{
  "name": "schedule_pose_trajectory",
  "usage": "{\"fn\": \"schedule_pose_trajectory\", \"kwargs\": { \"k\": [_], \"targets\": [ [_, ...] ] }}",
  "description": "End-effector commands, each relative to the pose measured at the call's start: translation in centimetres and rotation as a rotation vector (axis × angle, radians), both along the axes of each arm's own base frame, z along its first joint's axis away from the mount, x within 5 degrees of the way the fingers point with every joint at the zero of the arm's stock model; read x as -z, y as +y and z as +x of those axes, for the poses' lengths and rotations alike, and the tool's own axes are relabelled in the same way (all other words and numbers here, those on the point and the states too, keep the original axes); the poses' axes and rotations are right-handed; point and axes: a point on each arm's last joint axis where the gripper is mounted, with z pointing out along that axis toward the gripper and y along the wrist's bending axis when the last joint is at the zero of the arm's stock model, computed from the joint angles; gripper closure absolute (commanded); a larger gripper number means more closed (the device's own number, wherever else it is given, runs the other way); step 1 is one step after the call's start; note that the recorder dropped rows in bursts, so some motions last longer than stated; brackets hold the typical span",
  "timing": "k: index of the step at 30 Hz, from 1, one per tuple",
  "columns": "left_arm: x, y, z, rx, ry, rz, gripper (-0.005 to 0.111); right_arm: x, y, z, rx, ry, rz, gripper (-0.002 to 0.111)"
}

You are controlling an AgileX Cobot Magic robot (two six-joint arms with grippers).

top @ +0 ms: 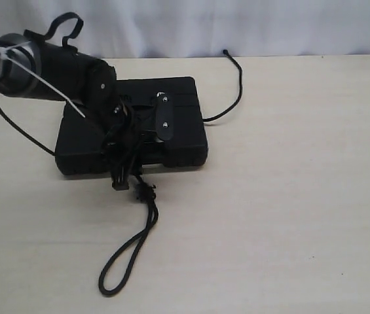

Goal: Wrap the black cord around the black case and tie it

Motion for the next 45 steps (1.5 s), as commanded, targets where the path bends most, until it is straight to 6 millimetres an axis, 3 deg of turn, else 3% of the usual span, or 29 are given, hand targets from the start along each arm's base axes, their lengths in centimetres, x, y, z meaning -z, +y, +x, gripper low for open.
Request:
{"fn": "schedule_pose_trajectory", "kwargs": {
  "k": [1,4,6,15,19,23,28,32,35,40,45],
  "targets": [
    [0.6,-0.6,0.5,0.006,-0.057,-0.02,0.066,0.0,0.0,0.0,0.005,-0.006,-0.02,0.104],
    [0.6,-0.8,0.4,0.032,-0.072,-0.005,0.084,0.0,0.0,0.0,0.005,-0.006,-0.02,0.104],
    [-0.2,-0.7,0.4,0.091,-0.104,0.046,0.106,0.0,0.0,0.0,0.005,-0.006,-0.02,0.104],
    [-9.3,0.1,-1.1,0.163,-0.283,0.024,0.107,-0.6,-0.3,-0.2,0.034,-0.069,0.011,0.104],
    [-11.1,0.3,-1.6,0.183,-0.327,0.021,0.107,-3.0,-0.3,0.0,0.029,-0.085,0.011,0.104],
    [-11.6,0.6,-2.1,0.234,-0.316,0.063,0.107,-6.1,0.1,1.1,-0.025,-0.067,-0.004,0.104],
    [-11.4,1.2,-2.2,0.27,-0.29,0.137,0.107,-9.6,2.3,4.4,-0.169,-0.037,-0.399,0.104],
    [-11.4,1.4,-2.2,0.287,-0.289,0.171,0.107,-10.6,5.8,7.9,-0.336,-0.06,-0.829,0.101],
    [-11.4,1.5,-2.1,0.301,-0.299,0.195,0.107,-9.5,8.1,10.6,-0.442,-0.032,-1.072,0.088],
    [-11.6,1.8,-1.9,0.337,-0.329,0.251,0.107,-5.3,10.5,15.4,-0.569,0.111,-1.279,0.054],
    [-11.8,1.7,-1.6,0.348,-0.37,0.252,0.107,-1.8,12.3,18.2,-0.655,0.029,-1.54,0.023]
  ]
}}
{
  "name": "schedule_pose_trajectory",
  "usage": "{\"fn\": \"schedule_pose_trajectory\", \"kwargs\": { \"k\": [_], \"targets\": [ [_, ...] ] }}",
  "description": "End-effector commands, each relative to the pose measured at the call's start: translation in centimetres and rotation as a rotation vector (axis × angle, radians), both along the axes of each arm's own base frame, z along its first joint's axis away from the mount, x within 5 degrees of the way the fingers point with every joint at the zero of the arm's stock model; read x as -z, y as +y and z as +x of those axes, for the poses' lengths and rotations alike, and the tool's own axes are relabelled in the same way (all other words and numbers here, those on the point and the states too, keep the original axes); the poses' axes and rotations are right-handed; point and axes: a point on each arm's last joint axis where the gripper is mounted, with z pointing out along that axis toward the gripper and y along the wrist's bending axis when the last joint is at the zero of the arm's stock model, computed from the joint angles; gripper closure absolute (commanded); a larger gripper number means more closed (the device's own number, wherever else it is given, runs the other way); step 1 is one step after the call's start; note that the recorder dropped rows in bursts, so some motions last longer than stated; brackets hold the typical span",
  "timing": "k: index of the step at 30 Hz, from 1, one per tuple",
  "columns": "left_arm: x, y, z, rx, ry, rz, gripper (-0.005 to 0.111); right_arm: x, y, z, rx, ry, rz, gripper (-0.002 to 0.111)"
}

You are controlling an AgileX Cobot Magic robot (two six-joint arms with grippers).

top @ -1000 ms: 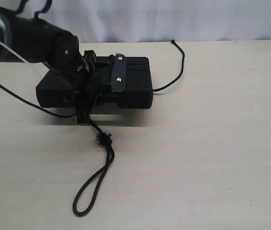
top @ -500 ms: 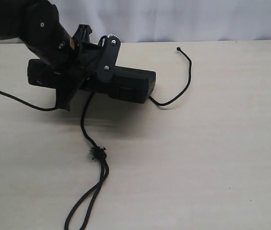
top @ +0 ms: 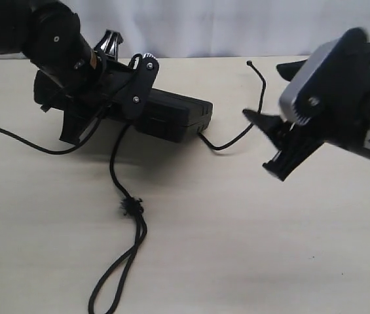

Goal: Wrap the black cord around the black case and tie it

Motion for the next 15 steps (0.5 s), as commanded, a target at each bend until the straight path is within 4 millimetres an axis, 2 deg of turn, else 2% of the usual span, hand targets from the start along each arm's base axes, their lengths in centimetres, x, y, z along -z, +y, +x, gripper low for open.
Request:
{"fn": "schedule_pose_trajectory", "kwargs": {
  "k": [1,4,10,15],
  "targets": [
    [-1.4,-0.1,0.4,0.035,-0.099,-0.017,0.107,2.5,1.7,2.0,-0.161,-0.106,-0.163,0.019],
    [-1.5,-0.2,0.5,0.036,-0.103,-0.019,0.107,4.4,2.6,3.0,-0.225,-0.129,-0.18,0.014],
    [-1.5,-0.2,0.5,0.036,-0.103,-0.019,0.107,7.8,4.0,4.3,-0.322,-0.201,-0.187,0.014],
    [-1.5,-0.2,0.4,0.035,-0.101,-0.017,0.107,10.3,4.4,6.8,-0.249,-0.202,-0.2,0.014]
  ]
}}
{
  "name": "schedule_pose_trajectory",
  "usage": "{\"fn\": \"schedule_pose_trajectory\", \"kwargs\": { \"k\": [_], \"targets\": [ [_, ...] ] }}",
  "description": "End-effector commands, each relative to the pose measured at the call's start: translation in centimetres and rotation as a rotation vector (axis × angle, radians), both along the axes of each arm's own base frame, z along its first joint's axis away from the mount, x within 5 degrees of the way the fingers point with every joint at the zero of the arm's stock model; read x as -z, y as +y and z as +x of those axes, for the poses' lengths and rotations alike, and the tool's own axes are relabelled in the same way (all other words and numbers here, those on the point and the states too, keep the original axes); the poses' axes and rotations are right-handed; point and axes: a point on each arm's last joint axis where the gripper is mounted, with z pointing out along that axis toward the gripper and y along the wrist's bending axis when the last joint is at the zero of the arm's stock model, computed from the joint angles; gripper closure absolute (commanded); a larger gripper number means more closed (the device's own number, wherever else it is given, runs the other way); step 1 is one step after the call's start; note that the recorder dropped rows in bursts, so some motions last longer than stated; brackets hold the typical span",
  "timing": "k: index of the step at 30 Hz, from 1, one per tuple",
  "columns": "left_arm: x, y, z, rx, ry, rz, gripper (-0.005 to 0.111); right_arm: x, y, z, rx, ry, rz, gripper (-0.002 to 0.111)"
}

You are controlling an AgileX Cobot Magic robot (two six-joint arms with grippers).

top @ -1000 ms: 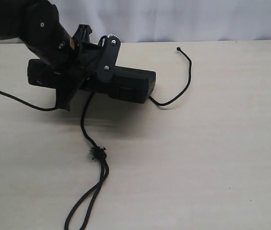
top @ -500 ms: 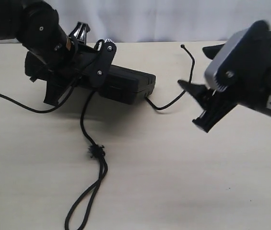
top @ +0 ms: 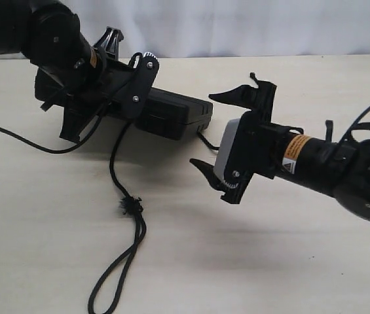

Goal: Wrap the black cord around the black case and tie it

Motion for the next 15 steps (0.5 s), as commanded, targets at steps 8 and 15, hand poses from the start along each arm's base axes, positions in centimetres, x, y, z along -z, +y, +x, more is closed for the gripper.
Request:
{"fn": "schedule_pose_trajectory", "kwargs": {
  "k": [8,15],
  "targets": [
    [-1.3,-0.2,0.3,0.017,-0.074,-0.032,0.107,2.4,2.1,6.1,0.05,-0.085,0.007,0.015],
    [-1.3,-0.2,0.2,0.012,-0.071,-0.041,0.107,3.5,3.4,7.8,-0.025,-0.131,0.005,0.015]
  ]
}}
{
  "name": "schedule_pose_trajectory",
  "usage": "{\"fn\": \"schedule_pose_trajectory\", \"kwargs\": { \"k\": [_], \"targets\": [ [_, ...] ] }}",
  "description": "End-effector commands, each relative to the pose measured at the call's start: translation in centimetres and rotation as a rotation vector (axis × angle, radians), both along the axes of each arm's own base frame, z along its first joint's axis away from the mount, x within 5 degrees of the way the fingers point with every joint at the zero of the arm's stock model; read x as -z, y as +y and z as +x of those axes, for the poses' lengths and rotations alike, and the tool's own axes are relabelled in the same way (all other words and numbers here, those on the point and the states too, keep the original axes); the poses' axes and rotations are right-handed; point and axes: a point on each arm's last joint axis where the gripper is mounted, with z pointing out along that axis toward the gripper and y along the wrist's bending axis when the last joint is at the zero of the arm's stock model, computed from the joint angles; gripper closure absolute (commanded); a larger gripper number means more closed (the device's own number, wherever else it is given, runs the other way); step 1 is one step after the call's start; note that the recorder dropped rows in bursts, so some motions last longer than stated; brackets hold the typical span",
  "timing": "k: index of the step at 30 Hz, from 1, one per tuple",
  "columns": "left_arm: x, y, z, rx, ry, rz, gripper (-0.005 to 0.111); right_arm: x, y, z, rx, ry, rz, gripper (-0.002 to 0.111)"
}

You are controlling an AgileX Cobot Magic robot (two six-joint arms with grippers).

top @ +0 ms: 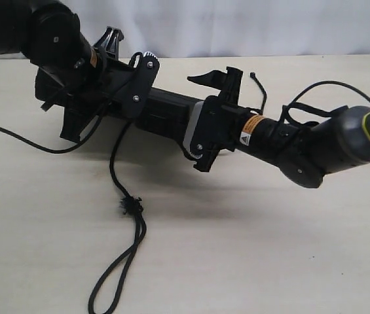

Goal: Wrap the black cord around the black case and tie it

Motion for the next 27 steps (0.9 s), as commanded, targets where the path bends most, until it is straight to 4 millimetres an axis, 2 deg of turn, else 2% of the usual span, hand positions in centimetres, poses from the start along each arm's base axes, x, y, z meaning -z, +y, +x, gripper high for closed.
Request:
{"fn": "schedule_pose_trajectory", "kwargs": {
  "k": [1,6,9,11,14,15,18,20,21,23,25,27],
  "targets": [
    [-1.3,-0.2,0.2,0.01,-0.067,-0.04,0.107,0.2,0.7,0.8,-0.04,-0.048,0.011,0.016],
    [-1.5,-0.6,0.3,-0.001,-0.085,-0.099,0.106,0.9,1.7,0.9,-0.061,-0.037,0.003,0.036],
    [-1.5,-0.9,0.4,-0.008,-0.092,-0.133,0.096,1.3,2.6,1.0,-0.078,-0.035,0.002,0.048],
    [-1.5,-0.9,0.4,-0.008,-0.093,-0.135,0.087,1.4,2.8,1.1,-0.064,-0.022,0.009,0.064],
    [-1.5,-0.9,0.4,-0.012,-0.089,-0.136,0.07,1.3,2.7,1.3,0.0,0.015,0.046,0.097],
    [-1.5,-0.9,0.4,-0.033,-0.089,-0.154,0.059,1.1,2.6,1.3,0.022,0.04,0.064,0.104],
    [-2.7,-0.8,0.3,-0.092,-0.134,-0.218,0.043,-0.4,2.5,1.4,0.045,0.036,0.106,0.104],
    [-4.9,-0.5,-0.5,-0.137,-0.179,-0.275,0.042,-2.4,2.3,1.4,0.082,0.027,0.173,0.104],
    [-6.6,-0.1,-1.2,-0.171,-0.222,-0.313,0.042,-3.8,2.0,1.5,0.112,0.014,0.201,0.104],
    [-9.1,0.6,-2.4,-0.23,-0.27,-0.384,0.042,-5.5,1.7,1.5,0.142,0.013,0.182,0.104],
    [-10.5,1.3,-3.6,-0.285,-0.269,-0.415,0.042,-7.2,1.5,1.5,0.159,0.029,0.153,0.104],
    [-10.7,1.9,-4.5,-0.319,-0.217,-0.372,0.042,-9.3,1.1,1.2,0.187,0.07,0.15,0.104]
  ]
}}
